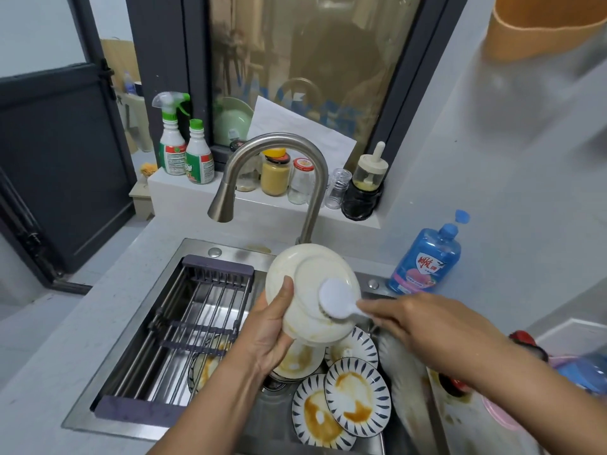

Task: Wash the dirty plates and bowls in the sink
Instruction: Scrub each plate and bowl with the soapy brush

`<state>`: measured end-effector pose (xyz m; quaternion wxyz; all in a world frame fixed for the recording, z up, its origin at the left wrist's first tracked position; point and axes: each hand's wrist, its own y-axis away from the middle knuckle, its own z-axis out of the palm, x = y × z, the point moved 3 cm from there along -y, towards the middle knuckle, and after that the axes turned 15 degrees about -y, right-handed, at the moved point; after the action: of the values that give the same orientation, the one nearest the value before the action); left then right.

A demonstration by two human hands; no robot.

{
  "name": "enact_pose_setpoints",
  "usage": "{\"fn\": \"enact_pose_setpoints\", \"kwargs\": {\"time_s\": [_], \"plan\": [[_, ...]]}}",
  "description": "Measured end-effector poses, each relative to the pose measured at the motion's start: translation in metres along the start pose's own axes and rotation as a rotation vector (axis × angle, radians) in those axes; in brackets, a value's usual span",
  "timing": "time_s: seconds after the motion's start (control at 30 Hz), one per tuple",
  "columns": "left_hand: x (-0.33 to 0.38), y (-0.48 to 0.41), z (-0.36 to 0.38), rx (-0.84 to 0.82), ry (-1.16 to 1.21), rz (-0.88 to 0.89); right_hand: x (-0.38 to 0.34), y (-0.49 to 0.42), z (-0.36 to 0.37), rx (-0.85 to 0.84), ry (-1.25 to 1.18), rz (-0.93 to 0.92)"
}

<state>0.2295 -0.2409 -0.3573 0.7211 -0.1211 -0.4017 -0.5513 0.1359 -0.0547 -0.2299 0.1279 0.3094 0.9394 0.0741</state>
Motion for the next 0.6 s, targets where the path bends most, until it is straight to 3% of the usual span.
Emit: {"fn": "enact_pose_setpoints", "kwargs": {"time_s": [0.1,0.23,0.43,0.6], "plan": [[-0.012,0.002,0.007,-0.037,-0.008,-0.049,-0.011,-0.007,0.01,-0.006,-0.004,-0.043],[-0.01,0.005,0.008,-0.061,-0.029,-0.023,0.006,-0.014,-0.005,0.079,0.032,0.071],[-0.005,0.004,0.005,-0.033,-0.054,-0.038,-0.005,0.005,0.013,-0.063,-0.177,0.057],[-0.013,0.01,0.011,-0.081,-0.051,-0.064,0.012,-0.022,0.008,0.156,-0.27,0.116]]}}
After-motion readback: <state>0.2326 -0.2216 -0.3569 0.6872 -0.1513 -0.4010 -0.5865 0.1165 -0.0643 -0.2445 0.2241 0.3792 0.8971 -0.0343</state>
